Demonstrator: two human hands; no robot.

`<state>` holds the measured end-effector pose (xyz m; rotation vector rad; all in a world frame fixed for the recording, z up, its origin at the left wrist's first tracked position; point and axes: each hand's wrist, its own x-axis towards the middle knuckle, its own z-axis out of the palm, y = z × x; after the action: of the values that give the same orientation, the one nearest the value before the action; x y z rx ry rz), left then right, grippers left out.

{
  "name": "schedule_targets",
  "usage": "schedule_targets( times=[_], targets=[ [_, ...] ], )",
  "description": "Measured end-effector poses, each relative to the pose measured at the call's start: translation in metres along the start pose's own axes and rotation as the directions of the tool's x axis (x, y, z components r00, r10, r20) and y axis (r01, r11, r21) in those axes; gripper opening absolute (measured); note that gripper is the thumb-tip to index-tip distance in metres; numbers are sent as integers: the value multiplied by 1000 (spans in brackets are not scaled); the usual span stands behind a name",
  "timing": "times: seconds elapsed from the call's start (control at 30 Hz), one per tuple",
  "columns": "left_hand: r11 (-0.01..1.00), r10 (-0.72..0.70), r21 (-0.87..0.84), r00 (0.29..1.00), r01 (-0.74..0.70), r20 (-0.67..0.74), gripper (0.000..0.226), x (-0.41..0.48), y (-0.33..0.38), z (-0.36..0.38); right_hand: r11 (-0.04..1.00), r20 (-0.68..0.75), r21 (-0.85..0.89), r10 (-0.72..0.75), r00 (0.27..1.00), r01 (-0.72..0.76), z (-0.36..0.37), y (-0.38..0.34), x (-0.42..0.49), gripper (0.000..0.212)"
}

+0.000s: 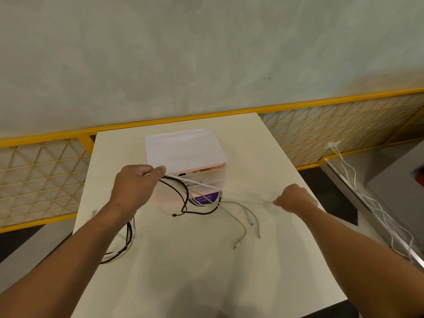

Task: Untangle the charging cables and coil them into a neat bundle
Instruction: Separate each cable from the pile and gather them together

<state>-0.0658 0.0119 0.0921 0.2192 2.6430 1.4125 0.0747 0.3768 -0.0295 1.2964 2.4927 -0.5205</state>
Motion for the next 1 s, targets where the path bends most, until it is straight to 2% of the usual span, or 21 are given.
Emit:
schedule_targets(
  times=[0.4,0.6,0.73,0.9,1.0],
  targets=[
    [1000,-25,-1,999,25,-20,48,-2,1,-5,999,-21,-19,47,999,-47,11,23,4,20],
    [999,-34,-9,999,34,-13,50,-3,3,-5,998,-37,-10,57,998,-57,20,30,5,22],
    [999,-37,-23,999,38,25,53,-4,0,-6,998,5,-56,39,999,-38,31,37,9,30],
    [998,-42,-44,997,45,69,56,-6,1,-4,998,160,-57,42,986,-33,55,44,42,50],
    [997,-47,-52,993,53,110,51,-7,3,-2,998,184,24,-65,981,61,22,-4,3,37]
  ],
)
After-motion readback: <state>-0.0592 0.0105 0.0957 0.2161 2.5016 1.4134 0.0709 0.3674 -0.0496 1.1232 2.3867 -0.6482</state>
